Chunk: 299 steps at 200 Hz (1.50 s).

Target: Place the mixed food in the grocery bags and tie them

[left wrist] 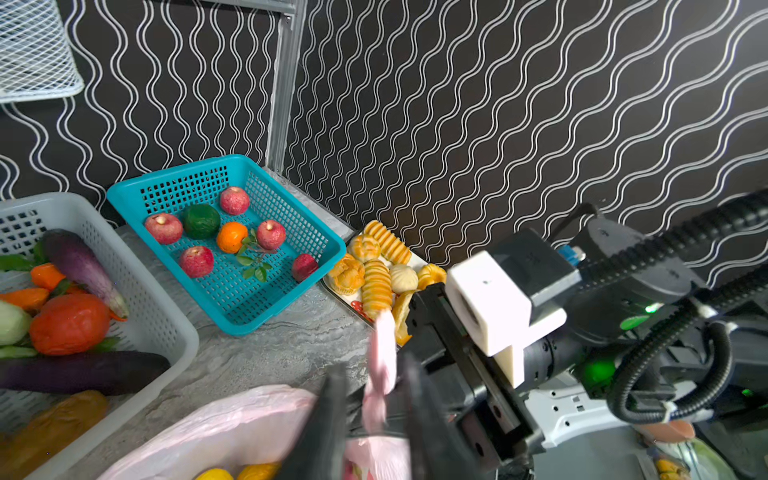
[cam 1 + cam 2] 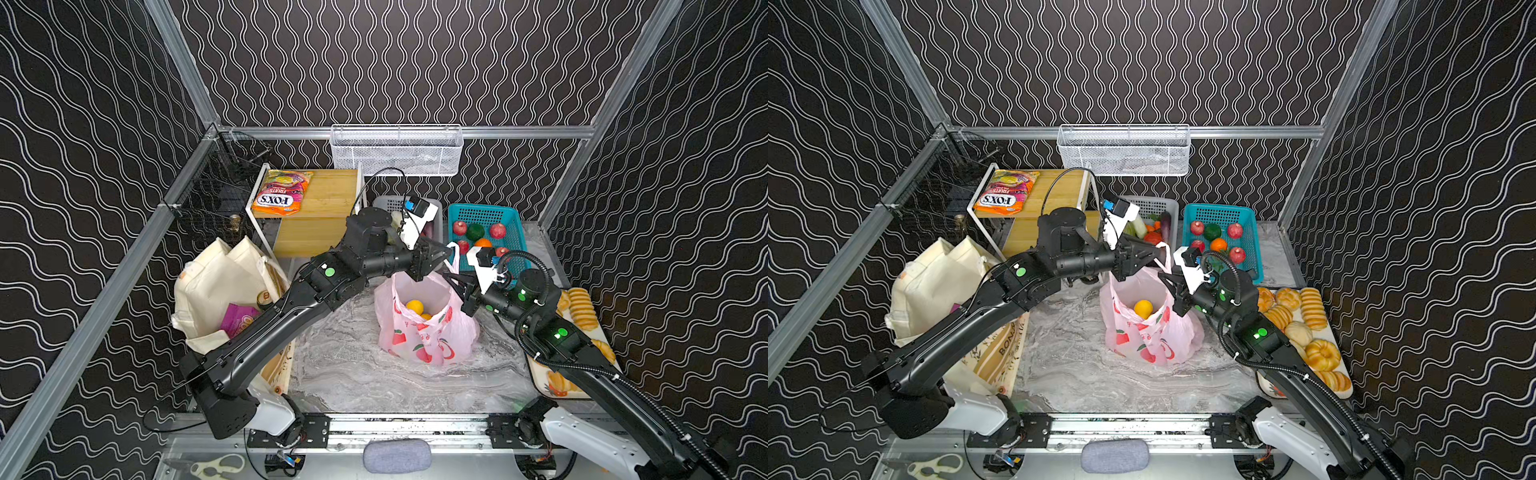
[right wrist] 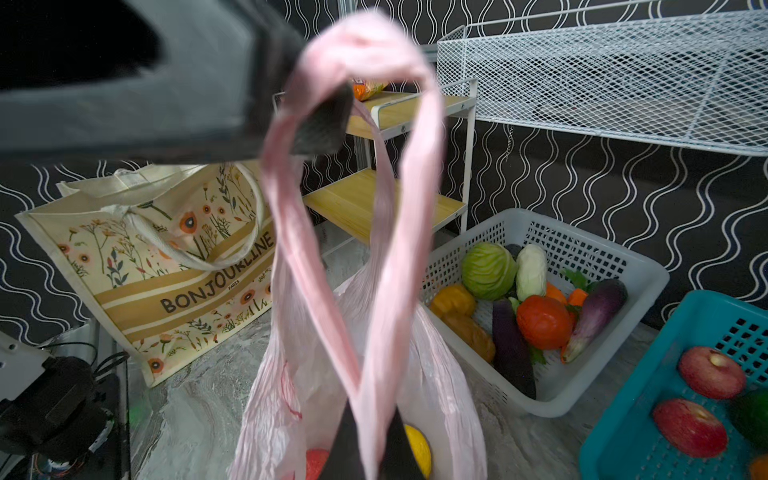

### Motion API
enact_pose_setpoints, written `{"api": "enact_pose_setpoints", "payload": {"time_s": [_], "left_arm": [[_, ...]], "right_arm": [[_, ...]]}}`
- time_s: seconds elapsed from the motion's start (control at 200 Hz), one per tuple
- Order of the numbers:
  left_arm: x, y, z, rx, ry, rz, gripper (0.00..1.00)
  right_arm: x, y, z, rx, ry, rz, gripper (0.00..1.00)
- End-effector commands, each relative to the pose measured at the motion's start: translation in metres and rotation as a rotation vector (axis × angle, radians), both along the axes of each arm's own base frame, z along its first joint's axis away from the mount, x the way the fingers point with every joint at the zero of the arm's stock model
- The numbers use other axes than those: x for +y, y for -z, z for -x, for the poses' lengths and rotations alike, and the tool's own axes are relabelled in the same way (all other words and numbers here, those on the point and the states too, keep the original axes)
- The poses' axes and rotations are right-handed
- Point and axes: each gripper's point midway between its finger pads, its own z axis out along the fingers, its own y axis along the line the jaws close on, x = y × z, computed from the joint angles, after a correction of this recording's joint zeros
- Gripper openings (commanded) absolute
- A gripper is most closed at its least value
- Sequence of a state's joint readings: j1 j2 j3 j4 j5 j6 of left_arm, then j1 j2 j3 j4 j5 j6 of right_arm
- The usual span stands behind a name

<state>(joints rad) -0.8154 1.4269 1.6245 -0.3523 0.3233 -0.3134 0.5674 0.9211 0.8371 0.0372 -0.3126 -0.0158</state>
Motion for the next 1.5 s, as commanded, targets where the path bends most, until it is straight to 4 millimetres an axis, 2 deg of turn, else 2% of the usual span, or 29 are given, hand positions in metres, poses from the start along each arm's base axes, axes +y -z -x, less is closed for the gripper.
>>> {"api": "enact_pose_setpoints", "payload": {"time_s": [0.0,0.12,0.2,0.285,0.345,0.466,0.561,0.681,0.811,0.921,1.061,1.081,1.216,1.367,1.492], "left_arm": [[0.022,-0.012,-0.009,-0.059,-0.110,-0.029,0.50],[0.052,-0.016,-0.017,-0.110,-0.174,-0.077,0.65],[0.076,-0.016,-0.027,-0.087,-0.183,-0.077,0.70],[0.100,-0.006,-0.040,-0.044,-0.181,-0.064,0.77],[0.106,0.002,-0.041,-0.033,-0.113,-0.043,0.82],[0.095,0.034,-0.034,-0.026,0.083,-0.028,0.89],[0.083,0.057,-0.034,-0.002,0.183,-0.030,0.91],[0.077,0.076,-0.042,-0.052,0.230,-0.071,0.91],[0.079,0.108,-0.064,-0.131,0.195,-0.184,0.90],[0.079,0.127,-0.062,-0.150,0.259,-0.263,0.90],[0.078,0.141,-0.060,-0.250,0.331,-0.305,0.94],[0.076,0.141,-0.060,-0.268,0.342,-0.302,0.94],[0.069,0.140,-0.064,-0.350,0.400,-0.282,0.98],[0.065,0.138,-0.083,-0.381,0.385,-0.287,0.99],[0.061,0.133,-0.093,-0.392,0.382,-0.222,0.99]], "right_arm": [[0.002,-0.006,0.000,0.004,-0.011,-0.028,0.00],[0.001,-0.003,-0.004,0.021,0.006,-0.054,0.00],[-0.003,-0.003,-0.009,0.043,0.018,-0.075,0.00],[-0.008,-0.003,-0.012,0.055,0.022,-0.091,0.00],[-0.010,-0.004,-0.014,0.054,0.022,-0.096,0.00],[-0.017,-0.005,-0.017,0.055,0.036,-0.108,0.00],[-0.021,-0.003,-0.021,0.060,0.056,-0.108,0.00],[-0.022,-0.003,-0.022,0.057,0.062,-0.109,0.00],[-0.022,-0.002,-0.021,0.049,0.056,-0.107,0.00],[-0.024,-0.002,-0.021,0.036,0.063,-0.089,0.00],[-0.022,-0.001,-0.013,0.015,0.024,-0.075,0.00],[-0.028,0.000,-0.017,0.011,0.041,-0.073,0.00],[-0.030,0.003,-0.017,0.008,0.029,-0.050,0.01],[-0.033,0.002,-0.014,0.000,0.005,-0.051,0.02],[-0.033,0.002,-0.011,0.003,-0.017,-0.049,0.03]]}}
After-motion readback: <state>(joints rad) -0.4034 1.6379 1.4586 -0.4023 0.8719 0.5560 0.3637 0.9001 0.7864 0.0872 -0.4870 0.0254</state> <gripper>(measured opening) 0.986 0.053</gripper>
